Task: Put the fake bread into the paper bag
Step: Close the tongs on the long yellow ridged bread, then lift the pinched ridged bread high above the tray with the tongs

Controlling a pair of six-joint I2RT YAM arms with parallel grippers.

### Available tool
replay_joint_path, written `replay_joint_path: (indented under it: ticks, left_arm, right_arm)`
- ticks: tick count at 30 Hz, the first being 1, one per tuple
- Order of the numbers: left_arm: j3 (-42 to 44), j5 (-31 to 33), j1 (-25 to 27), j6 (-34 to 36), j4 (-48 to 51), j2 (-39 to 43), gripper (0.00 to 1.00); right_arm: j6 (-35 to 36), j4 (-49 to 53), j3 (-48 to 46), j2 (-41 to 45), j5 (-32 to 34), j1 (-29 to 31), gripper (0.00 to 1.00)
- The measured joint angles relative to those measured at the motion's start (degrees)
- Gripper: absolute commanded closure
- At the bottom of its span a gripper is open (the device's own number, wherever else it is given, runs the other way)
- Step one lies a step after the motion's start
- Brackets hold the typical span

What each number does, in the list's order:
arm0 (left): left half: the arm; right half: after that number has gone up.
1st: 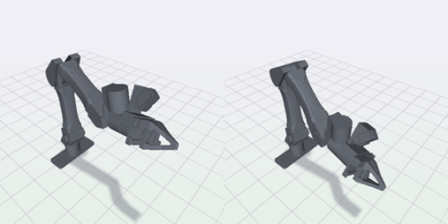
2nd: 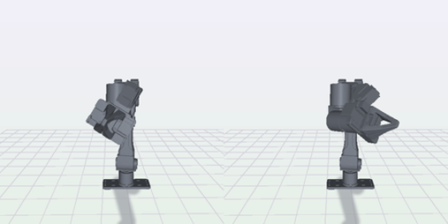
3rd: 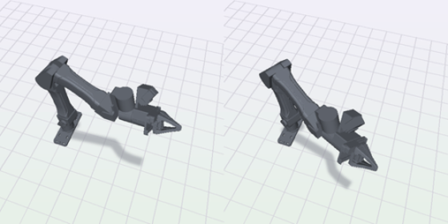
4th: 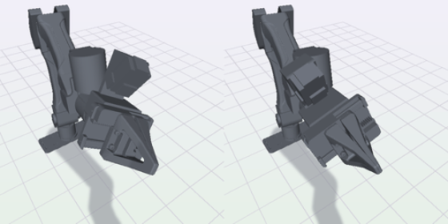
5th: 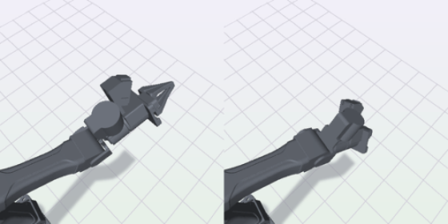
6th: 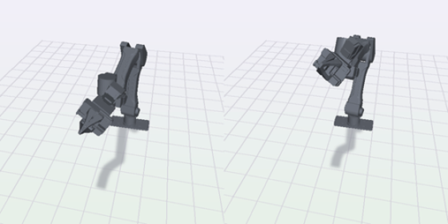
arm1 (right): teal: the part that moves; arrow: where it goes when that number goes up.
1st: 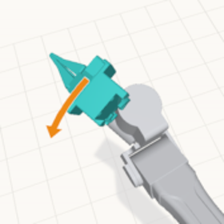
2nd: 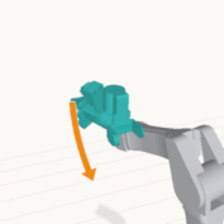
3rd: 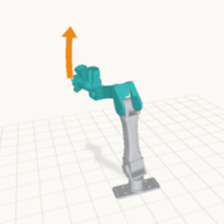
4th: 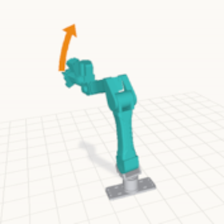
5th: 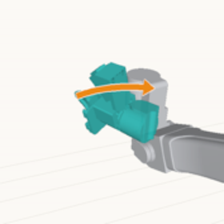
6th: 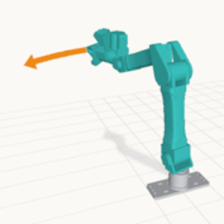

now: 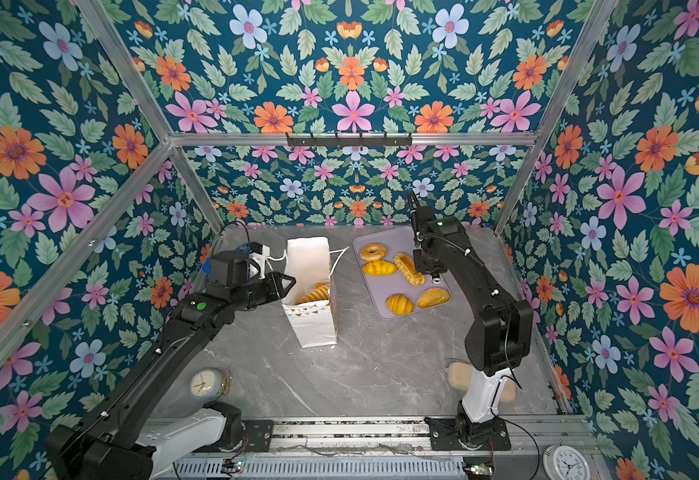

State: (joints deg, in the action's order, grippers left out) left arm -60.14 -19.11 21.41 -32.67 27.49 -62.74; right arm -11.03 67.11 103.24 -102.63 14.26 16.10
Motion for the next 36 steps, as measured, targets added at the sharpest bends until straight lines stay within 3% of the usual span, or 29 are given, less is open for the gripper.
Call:
replay_joint_path:
  ticks: [14, 19, 36]
  left_arm:
    - [-1.1, 0.7, 0.0, 0.0, 0.4, 0.3, 0.56]
    - [-2.2, 1.1, 0.0, 0.0, 0.9, 0.3, 0.55]
    - [-4.5, 4.8, 0.0, 1.1, 4.3, 0.8, 0.7]
  right_arm:
    - [-2.4, -2.3, -2.7, 6.4, -9.1, 0.0, 0.79]
    - [-3.3, -2.7, -3.5, 9.5, -11.7, 0.0, 0.79]
    - [-5.8, -4.3, -3.9, 16.4, -19.1, 0.0, 0.79]
